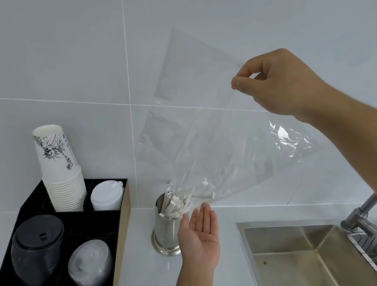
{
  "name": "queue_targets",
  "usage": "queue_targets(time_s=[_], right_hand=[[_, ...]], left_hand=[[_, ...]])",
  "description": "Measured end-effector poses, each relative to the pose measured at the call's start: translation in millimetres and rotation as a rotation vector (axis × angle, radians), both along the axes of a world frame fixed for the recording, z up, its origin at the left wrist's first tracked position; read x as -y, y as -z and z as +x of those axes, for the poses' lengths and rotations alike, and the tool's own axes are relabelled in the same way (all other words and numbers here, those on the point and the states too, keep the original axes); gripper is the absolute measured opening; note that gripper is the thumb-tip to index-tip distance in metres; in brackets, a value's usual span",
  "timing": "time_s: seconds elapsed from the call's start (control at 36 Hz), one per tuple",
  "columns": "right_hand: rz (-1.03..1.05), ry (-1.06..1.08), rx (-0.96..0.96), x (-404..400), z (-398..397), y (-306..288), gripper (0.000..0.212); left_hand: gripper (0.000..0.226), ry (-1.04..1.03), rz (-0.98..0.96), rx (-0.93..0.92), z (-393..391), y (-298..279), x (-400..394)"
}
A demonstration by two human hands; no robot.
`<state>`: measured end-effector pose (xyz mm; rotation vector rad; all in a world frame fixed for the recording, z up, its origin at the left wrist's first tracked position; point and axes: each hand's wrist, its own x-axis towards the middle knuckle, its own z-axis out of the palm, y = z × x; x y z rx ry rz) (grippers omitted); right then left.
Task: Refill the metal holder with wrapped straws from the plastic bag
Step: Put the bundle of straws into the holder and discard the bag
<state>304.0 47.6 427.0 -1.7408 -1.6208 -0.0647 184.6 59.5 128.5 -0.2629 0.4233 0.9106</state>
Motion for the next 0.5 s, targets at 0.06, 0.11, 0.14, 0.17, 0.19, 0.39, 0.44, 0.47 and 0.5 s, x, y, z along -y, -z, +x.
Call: queue_targets(time_s=[0.06, 0.11, 0.14, 0.17, 0.19, 0.39, 0.44, 0.47, 0.5], right_hand=[[0.003, 0.003, -0.013, 4, -1, -2, 0.019], [-0.002, 0.001, -0.035, 7, -2, -2, 0.019], [-0.006, -0.002, -0.047, 9, -4, -2, 0.019], [-0.008, -0.006, -0.057, 9, -5, -1, 0.019], [-0.012, -0.008, -0.062, 10, -7, -1, 0.019], [-0.023, -0.016, -0.051, 17, -13, -3, 0.018], [-0.026, -0.014, -0.059, 20, -13, -5, 0.018], [-0.027, -0.017, -0.068, 22, -13, -6, 0.018], [-0.027, -0.021, -0.077, 24, -13, -8, 0.017]], left_hand=[[0.039, 0.001, 0.009, -0.006, -1, -2, 2], [0.039, 0.006, 0.019, -0.011, -1, -5, 5], [0.039, 0.007, 0.023, -0.013, -1, -6, 7], [0.039, 0.008, 0.027, -0.015, -1, -6, 8], [0.039, 0.007, 0.029, -0.015, -2, -7, 10], [0.039, 0.010, 0.041, -0.035, -8, -6, 15], [0.039, 0.011, 0.041, -0.039, -9, -4, 16], [0.040, 0.012, 0.040, -0.040, -8, -4, 15], [0.040, 0.013, 0.041, -0.040, -8, -3, 15]])
